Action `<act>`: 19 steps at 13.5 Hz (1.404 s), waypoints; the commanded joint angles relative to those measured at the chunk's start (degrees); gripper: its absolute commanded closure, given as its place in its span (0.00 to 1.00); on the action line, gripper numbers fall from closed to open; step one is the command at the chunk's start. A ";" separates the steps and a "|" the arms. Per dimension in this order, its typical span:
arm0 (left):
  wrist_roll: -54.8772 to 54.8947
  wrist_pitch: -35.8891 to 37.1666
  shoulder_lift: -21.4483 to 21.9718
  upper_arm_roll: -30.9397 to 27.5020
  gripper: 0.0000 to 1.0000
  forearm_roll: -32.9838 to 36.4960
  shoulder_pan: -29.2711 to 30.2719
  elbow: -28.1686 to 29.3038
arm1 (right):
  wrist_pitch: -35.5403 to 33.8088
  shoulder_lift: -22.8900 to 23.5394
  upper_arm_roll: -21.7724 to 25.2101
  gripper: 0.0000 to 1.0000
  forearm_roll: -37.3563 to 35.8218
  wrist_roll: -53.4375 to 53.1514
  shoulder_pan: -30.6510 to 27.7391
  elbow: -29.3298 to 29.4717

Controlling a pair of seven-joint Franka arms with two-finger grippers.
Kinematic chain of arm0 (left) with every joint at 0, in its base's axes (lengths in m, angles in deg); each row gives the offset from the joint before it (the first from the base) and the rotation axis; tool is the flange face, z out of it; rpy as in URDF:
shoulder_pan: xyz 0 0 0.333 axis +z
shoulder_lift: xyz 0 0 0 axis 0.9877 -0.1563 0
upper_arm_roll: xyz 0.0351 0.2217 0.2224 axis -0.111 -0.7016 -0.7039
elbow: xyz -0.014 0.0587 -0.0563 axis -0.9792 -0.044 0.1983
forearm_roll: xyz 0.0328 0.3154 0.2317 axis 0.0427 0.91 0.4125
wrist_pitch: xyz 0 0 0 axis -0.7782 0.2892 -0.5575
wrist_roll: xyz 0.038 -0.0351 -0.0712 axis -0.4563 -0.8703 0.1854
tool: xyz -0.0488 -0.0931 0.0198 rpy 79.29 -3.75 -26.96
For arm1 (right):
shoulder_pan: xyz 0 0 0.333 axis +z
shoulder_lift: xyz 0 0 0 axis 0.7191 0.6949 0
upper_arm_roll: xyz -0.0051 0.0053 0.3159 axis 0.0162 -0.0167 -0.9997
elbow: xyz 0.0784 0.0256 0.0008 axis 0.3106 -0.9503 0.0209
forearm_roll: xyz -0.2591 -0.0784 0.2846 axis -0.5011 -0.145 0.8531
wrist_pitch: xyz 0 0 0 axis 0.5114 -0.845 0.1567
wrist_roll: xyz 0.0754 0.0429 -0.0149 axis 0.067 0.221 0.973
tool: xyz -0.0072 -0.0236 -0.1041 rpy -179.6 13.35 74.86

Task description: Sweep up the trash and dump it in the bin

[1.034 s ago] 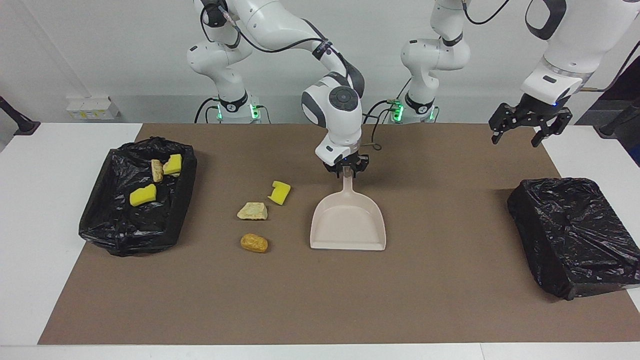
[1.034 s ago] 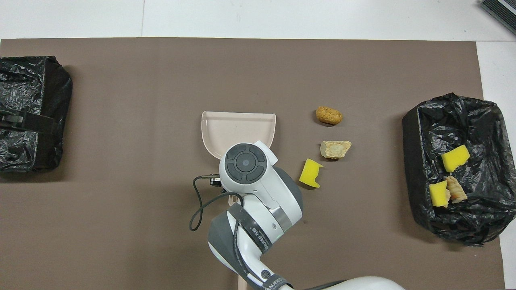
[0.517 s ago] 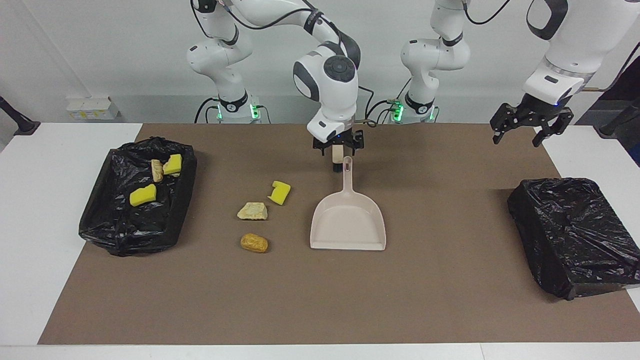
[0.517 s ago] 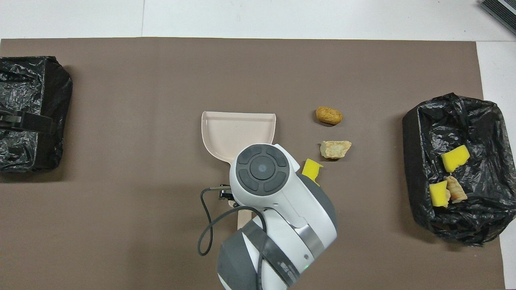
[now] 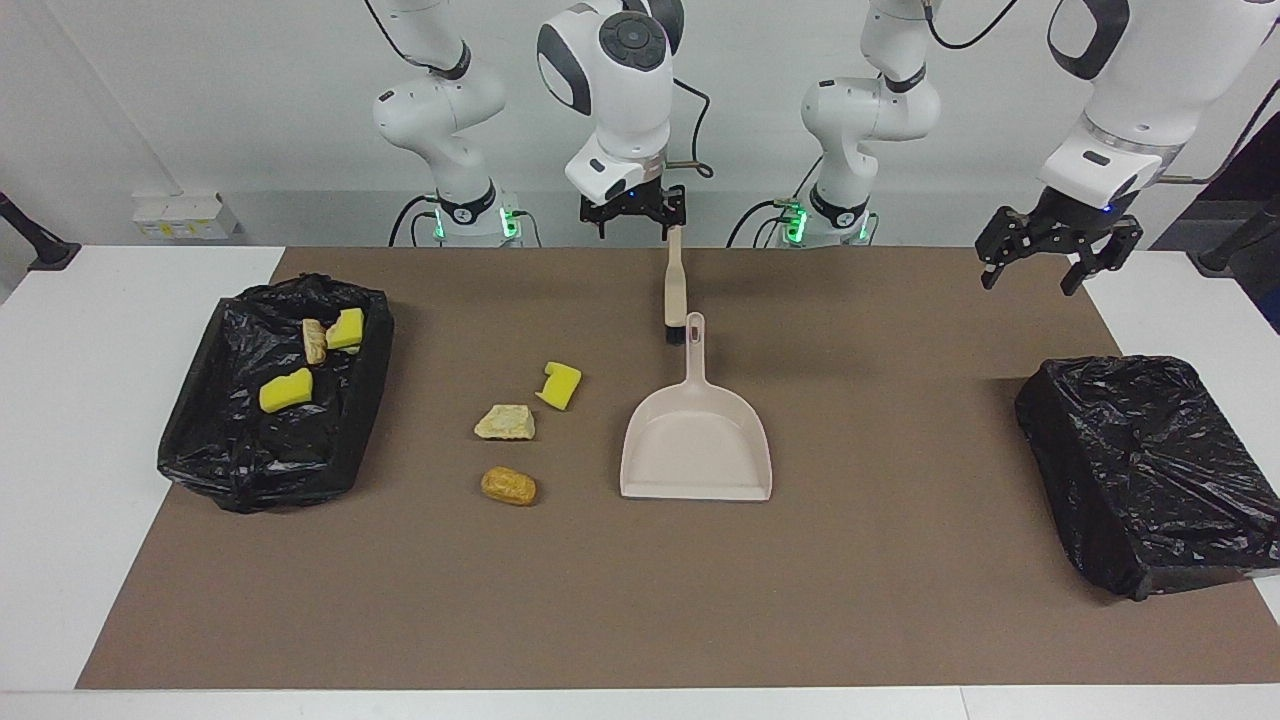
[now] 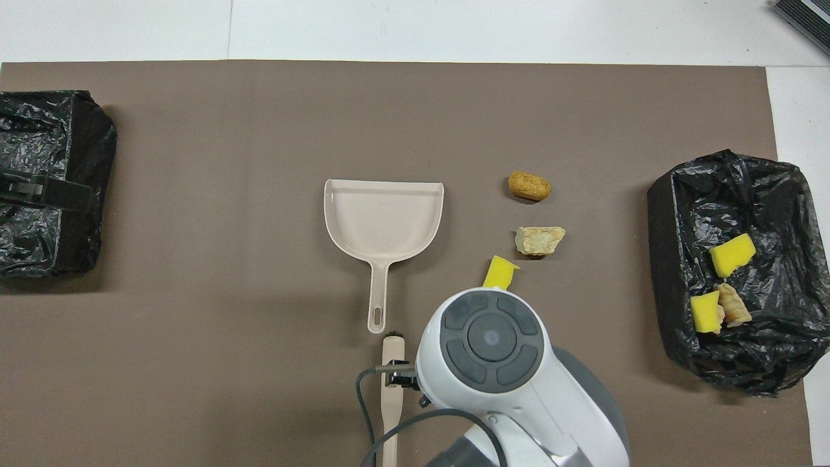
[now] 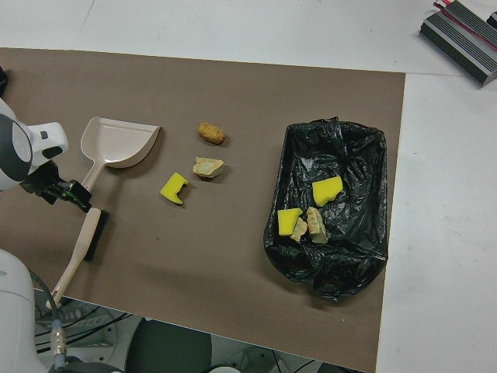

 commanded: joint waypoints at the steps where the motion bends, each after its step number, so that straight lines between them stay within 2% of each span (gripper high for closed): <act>1: -0.32 -1.97 0.28 0.19 0.00 -0.67 -2.87 0.82 | 5.46 -6.69 -0.07 0.00 5.00 0.73 3.33 -11.16; 3: -2.86 -4.42 -0.68 0.19 0.00 -0.67 -6.30 1.00 | 7.90 -5.30 -0.07 0.00 7.46 -2.68 6.75 -11.70; 7: -10.24 -10.14 -4.02 0.19 0.00 -0.67 -13.94 2.41 | 20.29 -0.73 -0.07 0.00 7.56 -8.50 14.32 -17.84; 10: -17.61 -13.21 -8.14 0.19 0.00 -0.76 -20.09 2.40 | 27.94 4.45 -0.07 0.00 7.56 -11.57 18.62 -18.82; 13: -22.54 -14.63 -12.89 0.19 0.00 -0.76 -25.63 2.84 | 26.91 4.64 -0.07 0.00 7.38 -11.67 18.72 -18.82; 15: -27.03 -20.04 -13.53 0.19 0.00 -0.76 -29.07 7.56 | 25.77 4.46 0.02 0.00 6.94 -11.67 18.72 -18.82; 16: -27.57 -22.34 -13.35 0.28 0.00 -0.76 -29.95 10.20 | 25.77 4.64 0.02 0.07 6.68 -11.41 18.72 -18.74; 19: -28.62 -25.69 -14.22 0.28 0.00 -0.93 -32.42 13.82 | 25.94 4.73 0.02 0.48 6.42 -10.88 18.72 -18.47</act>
